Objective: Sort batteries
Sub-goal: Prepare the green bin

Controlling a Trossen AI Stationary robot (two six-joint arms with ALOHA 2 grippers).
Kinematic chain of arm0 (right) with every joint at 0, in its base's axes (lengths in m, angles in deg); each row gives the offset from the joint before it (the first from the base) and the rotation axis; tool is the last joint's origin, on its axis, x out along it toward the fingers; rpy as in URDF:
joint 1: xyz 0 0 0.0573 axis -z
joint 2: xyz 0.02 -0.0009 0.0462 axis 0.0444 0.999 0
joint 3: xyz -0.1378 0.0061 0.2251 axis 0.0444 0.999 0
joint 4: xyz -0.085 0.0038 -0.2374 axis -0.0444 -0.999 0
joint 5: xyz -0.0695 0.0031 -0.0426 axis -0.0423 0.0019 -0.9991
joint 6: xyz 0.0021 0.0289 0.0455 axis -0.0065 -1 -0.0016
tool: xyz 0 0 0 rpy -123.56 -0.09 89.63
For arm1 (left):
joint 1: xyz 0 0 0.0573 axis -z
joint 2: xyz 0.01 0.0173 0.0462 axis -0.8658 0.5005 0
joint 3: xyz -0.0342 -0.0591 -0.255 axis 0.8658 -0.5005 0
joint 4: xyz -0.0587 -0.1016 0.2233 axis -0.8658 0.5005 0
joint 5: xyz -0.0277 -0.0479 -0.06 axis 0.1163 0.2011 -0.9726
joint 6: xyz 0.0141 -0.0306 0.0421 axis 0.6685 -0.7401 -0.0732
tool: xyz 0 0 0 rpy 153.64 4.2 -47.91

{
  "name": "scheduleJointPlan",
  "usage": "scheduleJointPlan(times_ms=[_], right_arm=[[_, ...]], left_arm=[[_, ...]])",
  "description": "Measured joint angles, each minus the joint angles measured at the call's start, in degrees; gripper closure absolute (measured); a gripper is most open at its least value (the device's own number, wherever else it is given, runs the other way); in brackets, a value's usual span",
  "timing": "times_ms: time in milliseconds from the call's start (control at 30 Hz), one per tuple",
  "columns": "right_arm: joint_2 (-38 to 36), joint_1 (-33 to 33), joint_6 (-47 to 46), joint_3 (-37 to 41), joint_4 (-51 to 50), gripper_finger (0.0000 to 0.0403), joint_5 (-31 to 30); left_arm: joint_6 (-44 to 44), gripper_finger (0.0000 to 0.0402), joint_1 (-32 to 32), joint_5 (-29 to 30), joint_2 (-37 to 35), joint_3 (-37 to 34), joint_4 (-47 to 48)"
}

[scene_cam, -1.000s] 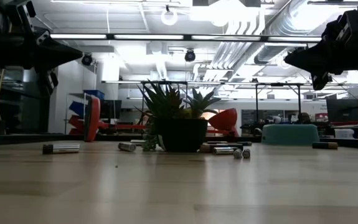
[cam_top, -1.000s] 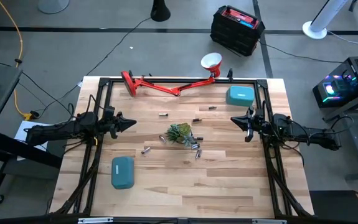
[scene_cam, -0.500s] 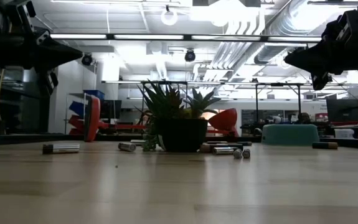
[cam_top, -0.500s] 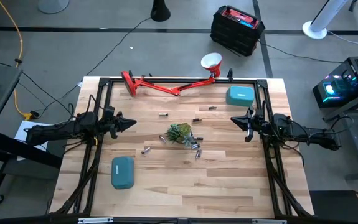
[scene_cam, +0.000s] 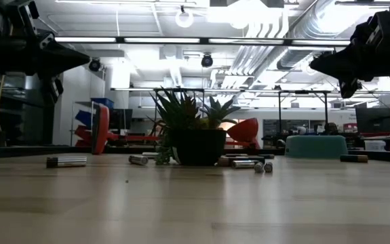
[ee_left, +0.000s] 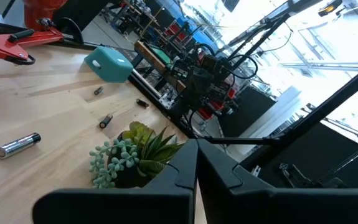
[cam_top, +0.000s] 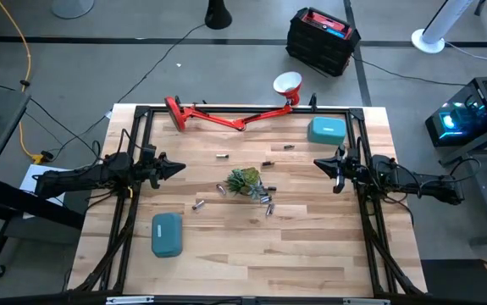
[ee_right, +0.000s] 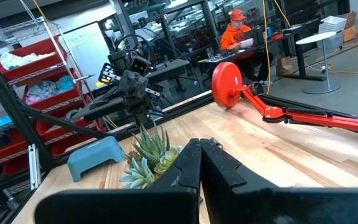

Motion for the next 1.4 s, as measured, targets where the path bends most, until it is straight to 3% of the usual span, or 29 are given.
scheduleJointPlan(times_ms=[133,267,333,400,467,533,700,933,1133,1267,1400], right_arm=[[0.05,0.03,1.37,0.00,6.41,0.0402,-5.52],[-0.03,0.15,-12.44,0.00,27.51,0.0402,-15.96],[0.52,0.18,-13.67,-0.02,37.82,0.0402,-20.03],[3.05,0.63,-13.00,-1.30,44.72,0.0402,-19.51],[7.08,1.34,-11.20,-5.31,44.63,0.0402,-13.42],[12.62,1.91,-11.01,-10.92,39.00,0.0402,-8.58],[28.25,1.96,-12.35,-23.48,12.41,0.0402,-0.17],[44.56,2.17,-11.37,-36.75,-16.09,0.0402,4.41],[54.07,2.57,-15.31,-45.46,-43.91,0.0393,3.77],[58.76,2.85,-17.18,-47.44,-47.13,0.0360,1.52],[61.99,4.99,-21.53,-48.77,-47.69,0.0322,-7.33]], left_arm=[[0.01,0.0402,-0.02,0.01,0.01,-0.01,-0.01],[0.01,0.0402,-0.02,0.00,0.00,0.00,-0.02],[0.00,0.0402,-0.02,0.02,0.00,0.00,-0.02],[0.00,0.0402,0.00,0.00,0.02,-0.02,-0.02],[0.01,0.0402,-0.01,0.04,0.02,-0.01,-0.04],[0.00,0.0402,-0.01,0.02,0.02,0.00,-0.04],[0.00,0.0402,0.00,0.02,0.02,0.00,-0.04],[0.00,0.0402,0.00,0.02,0.00,-0.02,-0.04],[0.00,0.0402,-0.01,0.02,0.01,-0.02,-0.06],[0.00,0.0402,-0.04,0.34,0.01,0.00,-0.72],[-0.64,0.0401,-0.04,4.26,0.02,-0.02,-3.79]])
